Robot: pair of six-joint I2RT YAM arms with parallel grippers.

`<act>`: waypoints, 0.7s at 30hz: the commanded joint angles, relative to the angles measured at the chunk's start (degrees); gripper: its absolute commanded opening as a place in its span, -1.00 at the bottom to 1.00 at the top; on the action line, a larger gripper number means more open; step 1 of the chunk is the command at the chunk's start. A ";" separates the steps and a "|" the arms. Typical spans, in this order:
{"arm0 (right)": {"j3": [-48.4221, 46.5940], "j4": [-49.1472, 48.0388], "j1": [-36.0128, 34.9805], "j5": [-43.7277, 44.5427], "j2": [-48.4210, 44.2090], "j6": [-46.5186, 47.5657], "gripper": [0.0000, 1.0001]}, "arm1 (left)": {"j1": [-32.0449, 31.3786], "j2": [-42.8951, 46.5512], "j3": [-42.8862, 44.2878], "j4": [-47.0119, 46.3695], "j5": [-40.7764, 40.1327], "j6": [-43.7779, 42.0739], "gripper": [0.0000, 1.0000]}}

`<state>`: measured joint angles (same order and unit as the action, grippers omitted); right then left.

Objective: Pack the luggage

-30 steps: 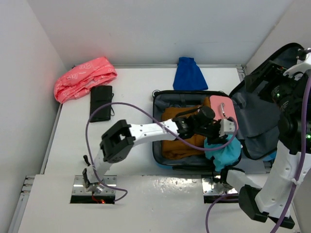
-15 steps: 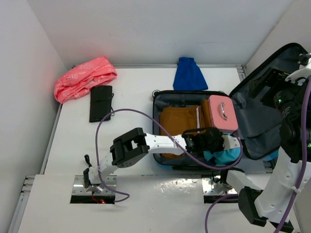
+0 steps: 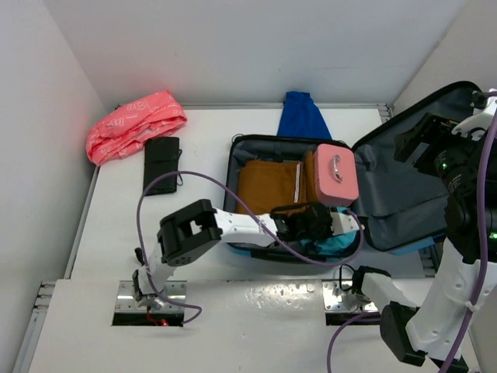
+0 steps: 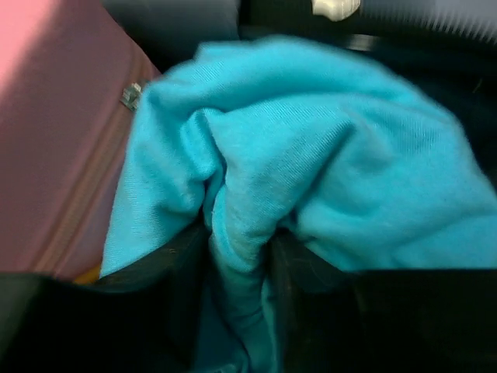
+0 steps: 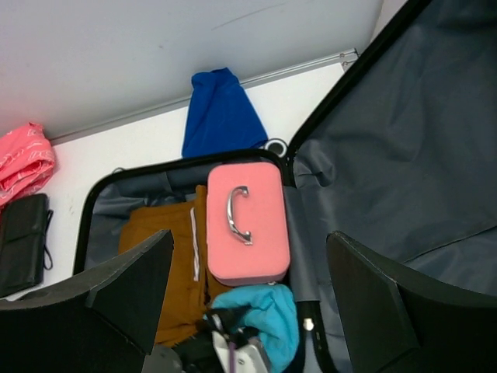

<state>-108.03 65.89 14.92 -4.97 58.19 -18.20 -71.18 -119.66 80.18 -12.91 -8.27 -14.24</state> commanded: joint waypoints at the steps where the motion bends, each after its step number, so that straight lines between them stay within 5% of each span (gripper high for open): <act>1: 1.59 -2.87 0.20 -1.44 -0.45 -0.52 0.58 | 2.80 8.54 0.14 1.22 4.22 4.92 -0.05; 4: 2.99 -4.10 0.20 -2.85 -0.97 -1.05 0.58 | 2.80 11.02 3.74 3.58 7.91 7.20 0.39; 9: 6.07 -6.64 0.29 -4.43 -2.12 -1.84 0.58 | 2.80 16.72 6.39 4.82 11.17 11.59 0.70; 17: 8.44 -7.79 0.20 -6.18 -3.00 -2.02 0.58 | 10.69 26.56 9.81 11.57 -4.00 24.86 0.72; 21: 10.02 -7.27 0.11 -10.66 -2.91 -1.40 0.63 | 23.42 27.72 17.89 34.79 -14.04 35.82 0.72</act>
<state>-99.26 61.06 14.92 -11.64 55.02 -19.49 -57.14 -95.26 92.44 4.51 -11.35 10.24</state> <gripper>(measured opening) 0.804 0.861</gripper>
